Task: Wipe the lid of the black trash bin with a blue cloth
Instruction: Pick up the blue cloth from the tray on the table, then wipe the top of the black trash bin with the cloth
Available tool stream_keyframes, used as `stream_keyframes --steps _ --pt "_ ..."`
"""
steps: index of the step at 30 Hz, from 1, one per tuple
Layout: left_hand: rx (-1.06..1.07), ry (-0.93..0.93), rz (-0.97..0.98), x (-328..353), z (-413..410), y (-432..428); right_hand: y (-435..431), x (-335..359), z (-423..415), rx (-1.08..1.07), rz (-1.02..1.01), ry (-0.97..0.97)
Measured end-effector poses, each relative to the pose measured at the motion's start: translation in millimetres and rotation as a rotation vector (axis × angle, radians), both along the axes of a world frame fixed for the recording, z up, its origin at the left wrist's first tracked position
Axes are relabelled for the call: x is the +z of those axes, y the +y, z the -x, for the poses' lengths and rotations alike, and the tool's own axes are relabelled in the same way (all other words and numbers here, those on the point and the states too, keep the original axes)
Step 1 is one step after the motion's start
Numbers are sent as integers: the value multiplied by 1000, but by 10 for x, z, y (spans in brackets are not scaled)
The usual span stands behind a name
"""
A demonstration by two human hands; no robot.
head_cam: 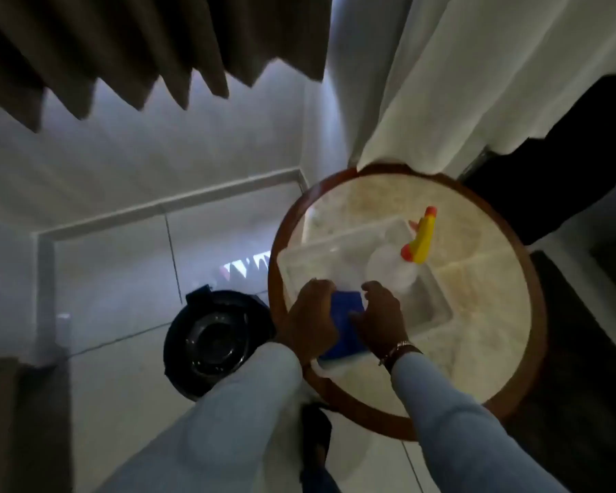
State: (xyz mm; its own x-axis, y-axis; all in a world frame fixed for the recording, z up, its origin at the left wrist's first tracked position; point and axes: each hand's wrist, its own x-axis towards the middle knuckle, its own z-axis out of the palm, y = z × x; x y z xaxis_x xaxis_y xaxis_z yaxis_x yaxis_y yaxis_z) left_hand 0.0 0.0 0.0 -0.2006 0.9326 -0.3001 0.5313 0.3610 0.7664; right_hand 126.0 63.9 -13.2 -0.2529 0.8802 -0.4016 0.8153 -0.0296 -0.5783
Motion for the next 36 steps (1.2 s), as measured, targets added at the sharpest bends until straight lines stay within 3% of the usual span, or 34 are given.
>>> stream_keyframes --steps 2,4,8,13,16,21,23,26,31,36 --pt "-117 86 89 -282 -51 203 37 -286 -18 12 31 -41" --pt "-229 294 166 -564 -82 377 22 -557 -32 -10 61 -31" --pt "-252 459 219 -742 -152 454 -32 -794 -62 -158 57 54" --pt "-78 120 142 -694 -48 399 37 -646 -148 -209 47 118" --pt "29 -62 6 -468 97 322 142 -302 -165 -159 73 257" --pt "306 -385 -127 -204 442 -86 37 168 132 -94 372 587" --pt "459 -437 -149 -271 652 -336 -160 127 419 -44 420 609" --pt "609 -405 -191 -524 981 -750 -537 -158 864 -17 340 549" --pt "664 -132 -174 -1231 1555 -1289 -1012 -1021 1587 57 284 394" --pt "625 -18 -257 -2011 2090 -1610 -1013 -1875 2087 4 188 475"
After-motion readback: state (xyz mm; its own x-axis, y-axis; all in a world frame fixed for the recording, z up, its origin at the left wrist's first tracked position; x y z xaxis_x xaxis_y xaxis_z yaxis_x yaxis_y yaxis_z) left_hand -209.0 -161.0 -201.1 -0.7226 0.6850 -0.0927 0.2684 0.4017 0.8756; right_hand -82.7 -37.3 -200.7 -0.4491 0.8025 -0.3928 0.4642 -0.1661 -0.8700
